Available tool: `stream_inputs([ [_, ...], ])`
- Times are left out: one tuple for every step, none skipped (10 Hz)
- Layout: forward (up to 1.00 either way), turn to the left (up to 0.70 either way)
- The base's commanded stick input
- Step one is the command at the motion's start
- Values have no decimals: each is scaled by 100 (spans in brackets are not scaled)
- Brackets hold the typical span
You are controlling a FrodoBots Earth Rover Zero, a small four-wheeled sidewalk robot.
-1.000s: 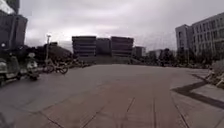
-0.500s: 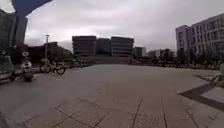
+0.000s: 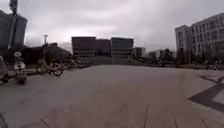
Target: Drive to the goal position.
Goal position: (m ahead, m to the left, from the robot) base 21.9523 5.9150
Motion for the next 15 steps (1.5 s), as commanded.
stream_inputs([
  [70,0],
  [70,0],
  [70,0],
  [70,0],
  [70,0],
  [70,0],
  [70,0],
  [70,0],
  [70,0],
  [70,0],
  [70,0],
  [70,0],
  [70,0],
  [70,0],
  [70,0],
])
